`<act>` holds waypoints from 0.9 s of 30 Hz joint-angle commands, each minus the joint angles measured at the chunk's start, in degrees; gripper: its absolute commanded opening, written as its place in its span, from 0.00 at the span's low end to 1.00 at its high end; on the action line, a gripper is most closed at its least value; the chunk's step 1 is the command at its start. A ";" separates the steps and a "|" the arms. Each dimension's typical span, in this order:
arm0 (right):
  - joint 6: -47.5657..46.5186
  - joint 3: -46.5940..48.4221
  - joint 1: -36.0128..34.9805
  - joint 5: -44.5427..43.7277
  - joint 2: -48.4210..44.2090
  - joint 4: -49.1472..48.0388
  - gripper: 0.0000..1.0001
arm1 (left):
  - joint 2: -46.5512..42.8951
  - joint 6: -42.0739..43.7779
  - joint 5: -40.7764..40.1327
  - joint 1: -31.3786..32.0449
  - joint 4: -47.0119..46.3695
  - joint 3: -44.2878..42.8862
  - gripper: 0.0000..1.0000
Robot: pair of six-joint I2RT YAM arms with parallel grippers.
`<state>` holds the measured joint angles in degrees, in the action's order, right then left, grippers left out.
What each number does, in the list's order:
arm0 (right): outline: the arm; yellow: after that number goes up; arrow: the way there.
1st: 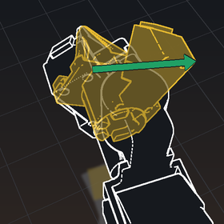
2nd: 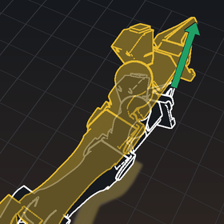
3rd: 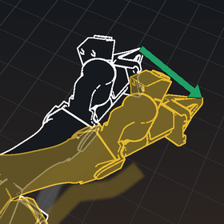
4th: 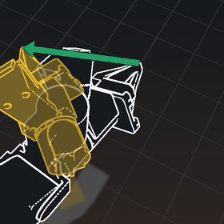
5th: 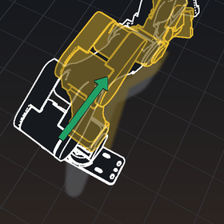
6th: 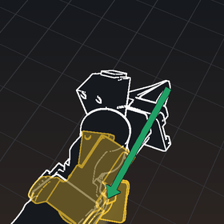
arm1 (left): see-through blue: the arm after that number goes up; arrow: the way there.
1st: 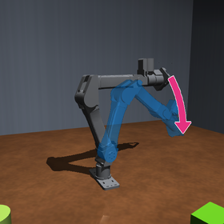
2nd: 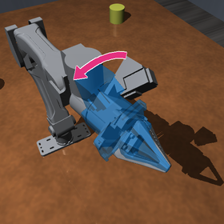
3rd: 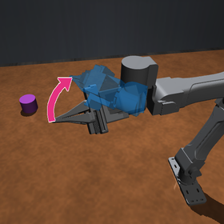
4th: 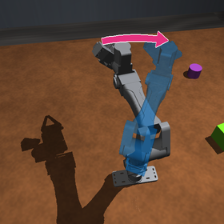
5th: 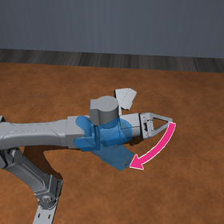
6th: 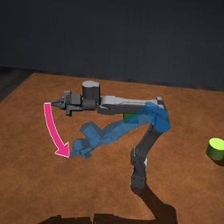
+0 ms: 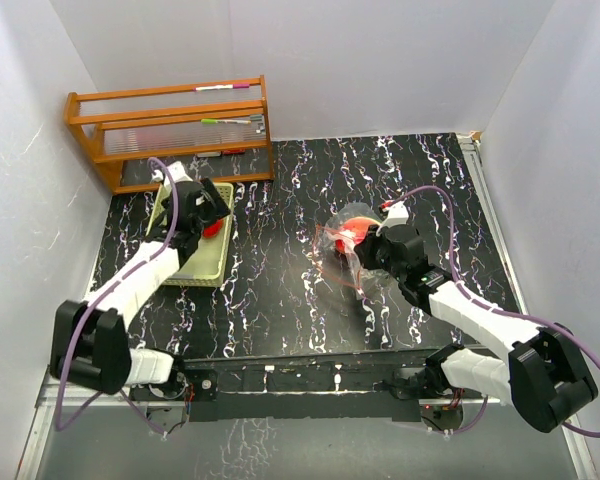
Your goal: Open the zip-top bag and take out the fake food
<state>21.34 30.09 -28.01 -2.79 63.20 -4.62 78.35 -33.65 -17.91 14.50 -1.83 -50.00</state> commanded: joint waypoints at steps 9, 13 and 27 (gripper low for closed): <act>1.70 3.14 0.07 6.01 -1.51 -3.70 0.08 | -3.91 6.67 15.97 25.77 -22.36 5.66 0.54; 1.73 4.04 0.02 7.49 -3.16 -3.02 0.08 | 3.29 7.39 16.33 31.75 -25.23 3.33 0.53; 1.77 5.43 -0.11 7.83 -7.42 -0.43 0.08 | 12.34 3.22 17.24 36.92 -32.65 0.58 0.37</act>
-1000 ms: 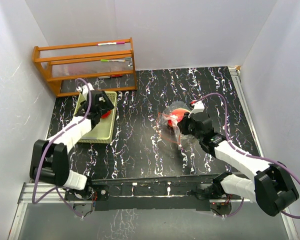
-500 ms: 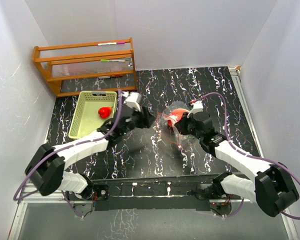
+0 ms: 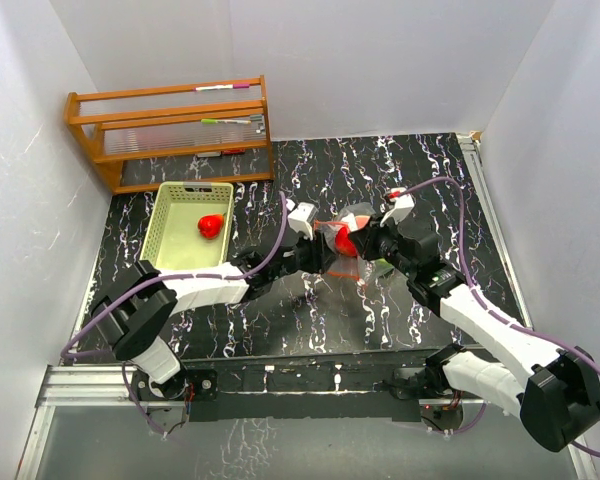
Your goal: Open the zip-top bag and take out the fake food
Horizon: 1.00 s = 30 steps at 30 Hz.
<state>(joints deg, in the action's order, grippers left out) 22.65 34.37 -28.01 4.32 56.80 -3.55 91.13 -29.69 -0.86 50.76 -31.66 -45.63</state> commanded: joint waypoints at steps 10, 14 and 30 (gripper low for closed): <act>1.34 0.95 -0.12 1.84 -2.63 -2.01 0.08 | 3.43 1.39 1.08 1.86 -2.27 -7.02 0.27; 1.19 1.89 -0.06 0.83 -3.94 -0.66 0.08 | 7.50 -0.08 -0.27 2.75 -2.91 -8.26 0.19; 1.77 1.07 -0.12 1.20 -6.82 0.83 0.08 | 12.76 -1.14 -12.02 4.90 -6.70 -8.75 0.34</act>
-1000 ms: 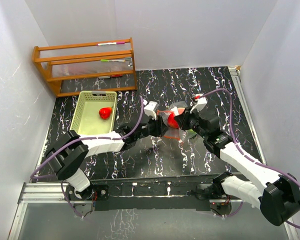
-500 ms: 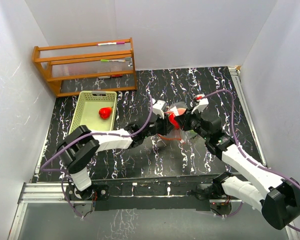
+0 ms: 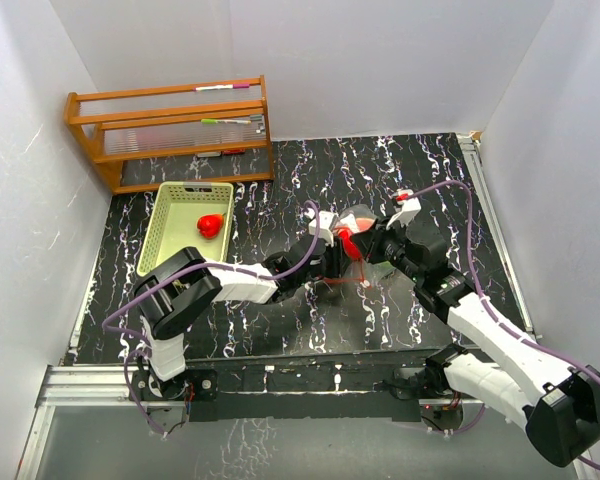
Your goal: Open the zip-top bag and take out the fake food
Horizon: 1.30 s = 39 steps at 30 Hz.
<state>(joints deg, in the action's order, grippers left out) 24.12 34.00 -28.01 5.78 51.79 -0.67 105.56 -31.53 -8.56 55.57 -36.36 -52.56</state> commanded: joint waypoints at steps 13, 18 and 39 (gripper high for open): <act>0.71 1.66 -0.12 1.05 -1.21 -2.82 0.08 | 2.16 3.18 -6.49 0.32 -2.20 -4.01 0.83; 1.01 1.27 -0.11 1.47 -1.34 -2.80 0.08 | 4.77 4.74 -7.15 0.39 -2.04 -6.20 0.85; 1.22 0.05 -0.07 2.49 -0.19 -3.70 0.08 | 8.44 4.79 -1.08 0.35 -10.66 -6.79 0.55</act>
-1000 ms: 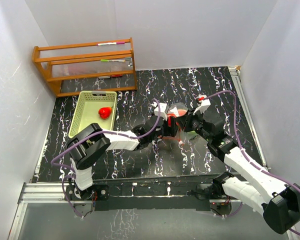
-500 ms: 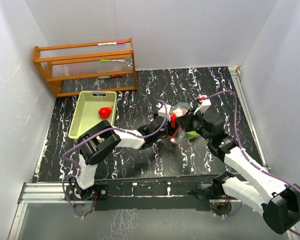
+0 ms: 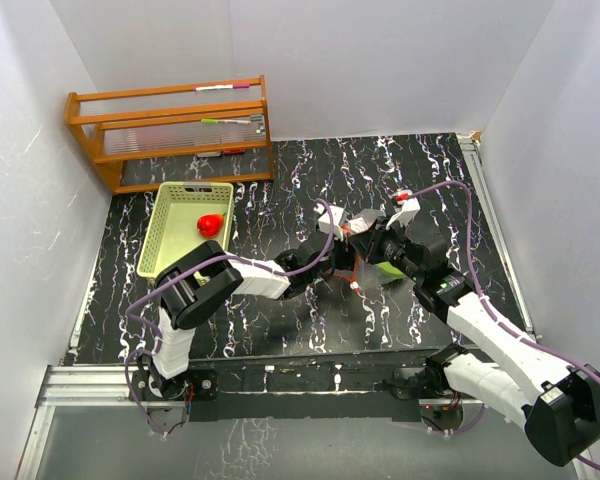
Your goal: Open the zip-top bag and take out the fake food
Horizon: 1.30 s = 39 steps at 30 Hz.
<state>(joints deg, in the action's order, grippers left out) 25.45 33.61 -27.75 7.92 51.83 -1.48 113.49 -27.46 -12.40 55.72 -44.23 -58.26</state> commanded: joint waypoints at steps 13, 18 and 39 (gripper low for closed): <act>0.07 -0.41 -0.38 0.73 -1.23 -2.01 0.08 | 8.37 -1.76 8.31 0.18 -4.97 -5.83 0.97; -0.67 -0.26 -0.34 -0.34 -2.40 -0.20 0.08 | 9.29 -3.67 7.39 0.21 -5.47 -6.57 0.78; -1.84 1.46 -0.19 -9.14 -1.14 0.67 0.08 | -9.76 1.43 0.62 0.14 -4.09 7.68 0.64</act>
<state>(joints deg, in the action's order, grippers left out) 24.10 32.32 -27.75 0.80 50.43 1.56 108.05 -28.82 -9.93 55.72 -47.94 -52.10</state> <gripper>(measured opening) 0.079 0.600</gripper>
